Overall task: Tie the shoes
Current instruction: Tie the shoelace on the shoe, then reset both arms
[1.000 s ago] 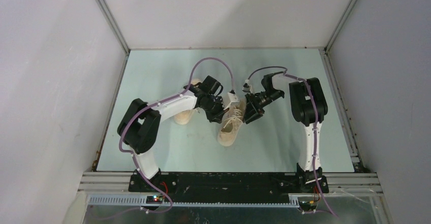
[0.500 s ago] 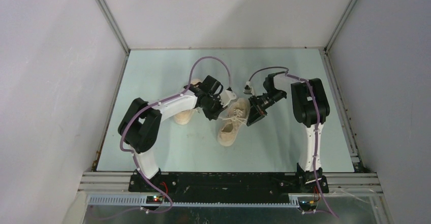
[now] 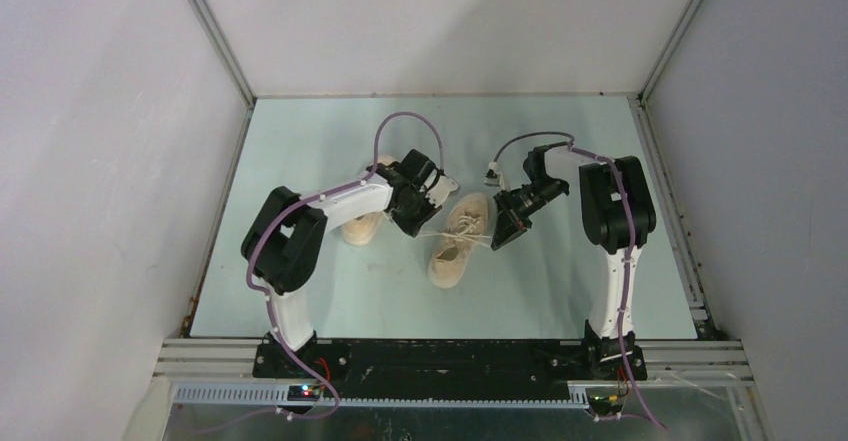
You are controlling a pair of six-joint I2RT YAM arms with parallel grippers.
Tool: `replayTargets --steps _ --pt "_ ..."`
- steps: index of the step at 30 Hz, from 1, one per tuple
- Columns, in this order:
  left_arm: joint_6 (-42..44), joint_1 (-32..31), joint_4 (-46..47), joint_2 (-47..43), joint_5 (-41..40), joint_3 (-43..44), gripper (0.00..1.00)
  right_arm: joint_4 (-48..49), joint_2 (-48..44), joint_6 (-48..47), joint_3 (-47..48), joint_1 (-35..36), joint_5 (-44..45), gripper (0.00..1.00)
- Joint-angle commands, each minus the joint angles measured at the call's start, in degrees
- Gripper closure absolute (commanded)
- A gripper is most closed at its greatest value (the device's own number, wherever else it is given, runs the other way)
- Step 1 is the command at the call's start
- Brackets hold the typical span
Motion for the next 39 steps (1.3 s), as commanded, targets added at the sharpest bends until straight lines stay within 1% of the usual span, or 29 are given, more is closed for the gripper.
replayTargets --steps 1,8,17,23,25,26,27,28,29,30,31,32,33,34,35,36,37,38,39 --pt "-0.38 2.83 -2.75 -1.78 -10.65 -1.1 1.0 -0.79 -3.37 0.32 -1.14 -3.31 7.01 1.0" --pt "-0.39 3.59 -3.43 -1.01 -11.33 0.13 1.0 -0.74 -3.26 0.23 -2.01 -4.35 7.86 1.0" --pt "-0.71 3.62 -3.69 -1.53 -11.06 -2.18 1.0 1.02 -2.66 2.27 -2.37 -5.53 8.8 1.0" --pt "-0.79 3.6 -3.71 -1.35 -10.75 -2.09 1.0 2.12 -2.35 2.86 -2.82 -5.9 9.04 1.0" --pt "-0.47 3.6 -3.84 -1.2 -9.16 -1.4 1.0 2.59 -2.87 3.16 -2.74 -5.94 8.05 1.0" --pt "-0.21 3.53 -4.04 -1.32 -6.43 -0.46 0.98 2.78 -3.31 3.37 -2.74 -5.92 7.46 1.0" --pt "-0.42 3.52 -3.76 -1.56 -5.37 -0.02 0.94 3.47 -4.58 3.6 -2.73 -5.97 6.38 0.96" --pt "-0.14 3.51 -3.46 -2.51 -2.69 0.94 0.79 4.01 -5.43 4.51 -2.78 -5.93 6.14 0.89" --pt "0.04 3.51 -2.63 -3.08 -1.53 1.38 0.71 5.58 -7.57 5.13 -2.79 -5.95 6.42 0.73" --pt "0.2 3.51 -2.19 -4.58 -0.28 2.3 0.53 6.39 -8.82 6.13 -2.8 -5.97 7.17 0.62" --pt "0.34 3.51 -1.3 -5.99 0.12 2.76 0.46 7.45 -11.4 6.34 -2.55 -6.09 7.64 0.48" --pt "0.8 3.67 -1.13 -6.53 0.64 4.39 0.34 7.67 -13.63 6.23 -2.34 -6.17 8.62 0.43" --pt "1.08 3.76 -1.47 -7.31 0.8 5.56 0.31 7.66 -14.57 6.08 -1.67 -6.43 9.24 0.35" --pt "1.56 4.1 -2.06 -7.41 1.0 8.36 0.25 7.6 -16.25 6.1 -1.23 -6.6 10.91 0.32" --pt "1.72 4.38 -3.86 -7.24 0.93 10.1 0.21 7.34 -17.02 6.28 -0.05 -7.17 11.92 0.24" --pt "2.11 5.13 -4.87 -7.07 0.58 13.76 0.07 7.18 -18.44 6.65 0.67 -7.46 13.8 0.17" --pt "2.26 5.68 -6.98 -6.81 0.24 15.52 0.04 7.14 -19.18 7.04 2.21 -8.27 14.82 0.05" --pt "2.22 6.85 -7.67 -6.94 -0.92 18.67 0.01 7.3 -20.43 8.8 3.12 -8.88 18.02 0.03" --pt "2.06 7.6 -7.92 -7.74 -1.8 19.87 0.01 7.52 -21.01 10.19 5.34 -9.15 19.61 0.01"
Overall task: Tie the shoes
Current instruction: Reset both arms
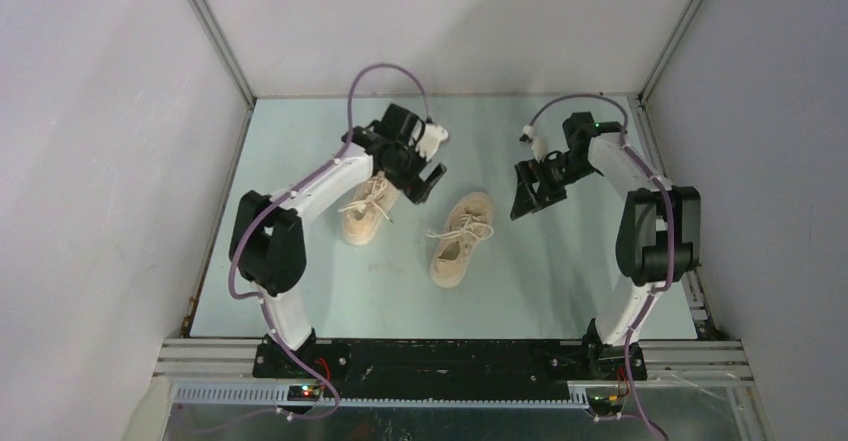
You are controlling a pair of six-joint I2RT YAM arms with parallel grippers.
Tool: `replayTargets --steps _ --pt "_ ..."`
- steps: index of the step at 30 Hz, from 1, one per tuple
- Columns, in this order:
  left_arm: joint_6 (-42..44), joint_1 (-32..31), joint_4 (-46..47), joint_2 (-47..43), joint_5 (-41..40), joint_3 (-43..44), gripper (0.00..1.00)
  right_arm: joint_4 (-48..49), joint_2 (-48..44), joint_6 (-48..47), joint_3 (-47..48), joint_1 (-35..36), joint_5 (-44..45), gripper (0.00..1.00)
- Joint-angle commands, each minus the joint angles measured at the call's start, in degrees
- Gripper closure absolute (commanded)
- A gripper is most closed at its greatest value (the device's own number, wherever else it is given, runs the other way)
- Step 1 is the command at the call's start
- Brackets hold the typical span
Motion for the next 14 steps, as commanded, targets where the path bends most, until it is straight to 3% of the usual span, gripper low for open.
replayTargets --steps 1,5,8,12,14 --pt "0.4 4.16 -1.82 -5.97 -1.9 10.39 0.0 1.4 -5.97 3.59 7.23 -1.96 10.84 0.01" --pt "-4.63 9.36 9.09 -13.97 -4.97 7.9 0.0 6.18 -10.27 8.89 12.13 -2.68 22.52 0.0" --pt "-8.67 11.17 16.23 -18.66 -12.13 4.56 0.0 8.8 -12.21 12.92 14.35 -3.14 26.83 0.0" --pt "-11.46 11.28 12.47 -18.96 -15.51 3.27 0.0 13.22 -15.15 16.09 16.05 -3.34 28.73 0.01" --pt "-11.0 10.49 11.42 -20.01 -12.65 0.85 0.0 15.58 -16.54 18.6 16.15 -3.37 28.67 0.01"
